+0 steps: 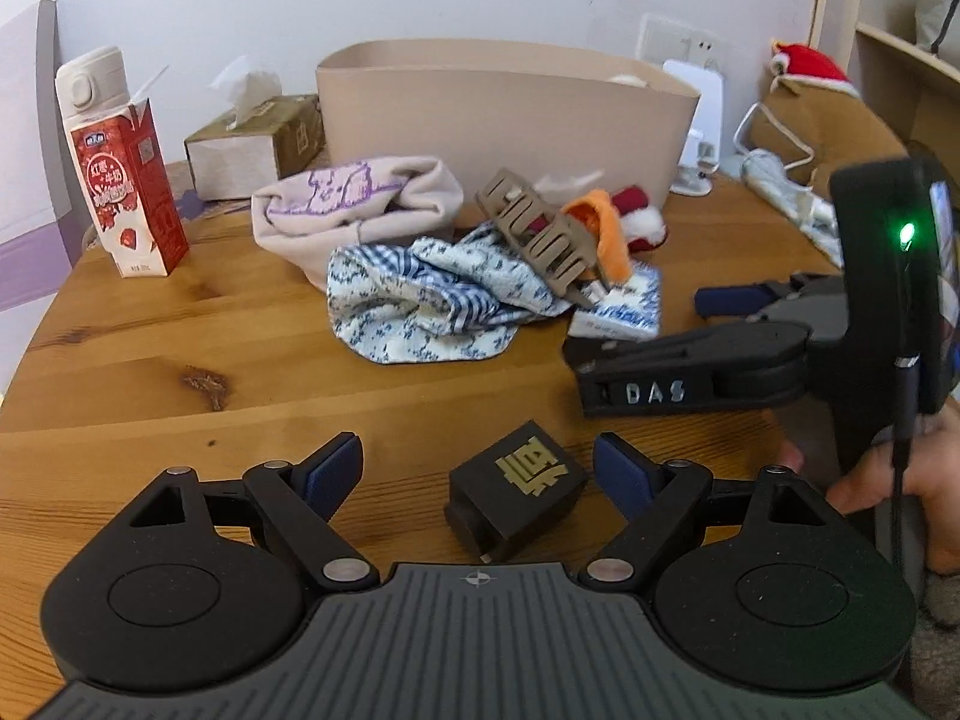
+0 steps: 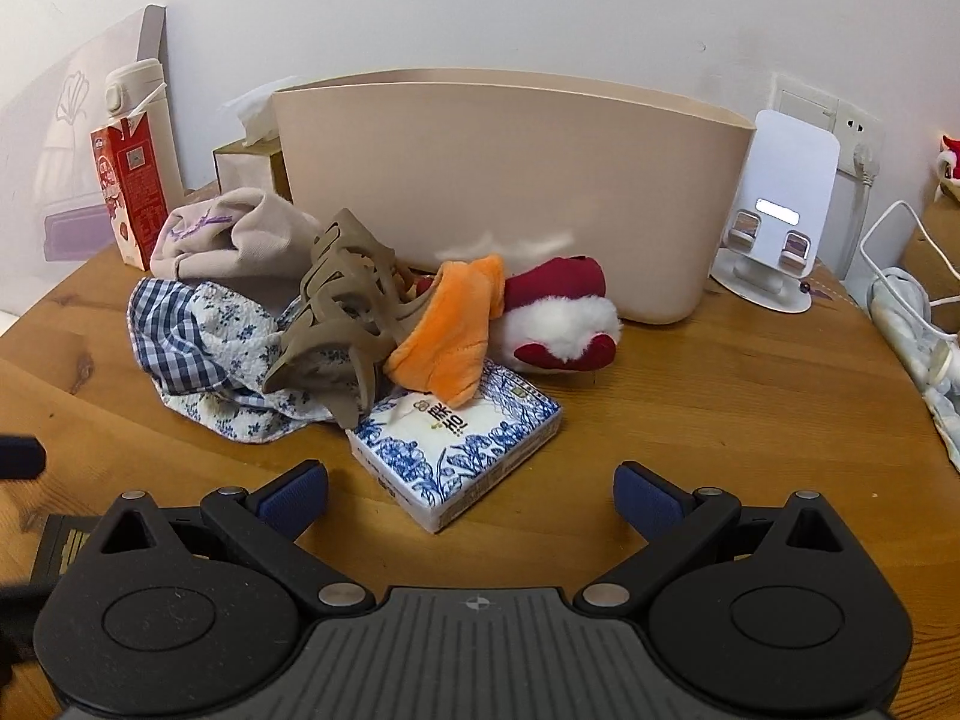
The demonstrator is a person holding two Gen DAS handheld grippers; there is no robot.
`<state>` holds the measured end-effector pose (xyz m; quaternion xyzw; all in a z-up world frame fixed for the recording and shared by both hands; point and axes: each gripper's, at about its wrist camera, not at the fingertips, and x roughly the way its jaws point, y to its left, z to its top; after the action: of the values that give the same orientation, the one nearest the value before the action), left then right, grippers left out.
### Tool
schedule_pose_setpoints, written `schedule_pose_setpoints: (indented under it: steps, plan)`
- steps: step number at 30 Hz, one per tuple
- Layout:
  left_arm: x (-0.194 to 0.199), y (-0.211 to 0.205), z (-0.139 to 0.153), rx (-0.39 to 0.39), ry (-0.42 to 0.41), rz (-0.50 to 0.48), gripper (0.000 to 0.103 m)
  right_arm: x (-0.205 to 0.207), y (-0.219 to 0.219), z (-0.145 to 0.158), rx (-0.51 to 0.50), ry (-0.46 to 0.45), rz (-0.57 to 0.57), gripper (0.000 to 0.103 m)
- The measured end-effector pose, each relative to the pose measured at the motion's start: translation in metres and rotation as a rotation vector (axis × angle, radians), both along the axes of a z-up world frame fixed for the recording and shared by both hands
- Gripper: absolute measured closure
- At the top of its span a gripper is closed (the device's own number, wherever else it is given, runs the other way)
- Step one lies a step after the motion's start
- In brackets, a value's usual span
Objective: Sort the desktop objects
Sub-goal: 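Grasp the small black box with the left tool while the right tool grasps the blue-and-white tissue pack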
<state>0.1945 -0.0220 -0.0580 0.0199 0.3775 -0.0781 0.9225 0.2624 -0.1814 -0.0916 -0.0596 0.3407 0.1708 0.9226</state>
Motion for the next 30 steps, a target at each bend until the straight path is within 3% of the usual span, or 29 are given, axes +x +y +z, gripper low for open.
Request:
schedule_pose_setpoints:
  steps: [9, 18, 24, 30]
  plan:
    - [0.015, 0.005, -0.017, 0.028, 0.048, 0.066, 0.018, 0.006, -0.004, 0.000, 0.000, -0.007, -0.048, 0.000]
    - [0.021, 0.012, -0.019, 0.027, 0.027, 0.118, 0.018, 0.003, -0.023, -0.002, 0.005, -0.007, -0.140, 0.000]
    - [0.023, 0.016, -0.019, 0.032, 0.006, 0.160, 0.027, 0.001, -0.035, -0.003, 0.026, -0.008, -0.207, 0.000]
    - [0.024, 0.015, -0.020, 0.029, -0.007, 0.149, 0.027, 0.009, -0.030, -0.004, 0.033, -0.008, -0.165, 0.000]
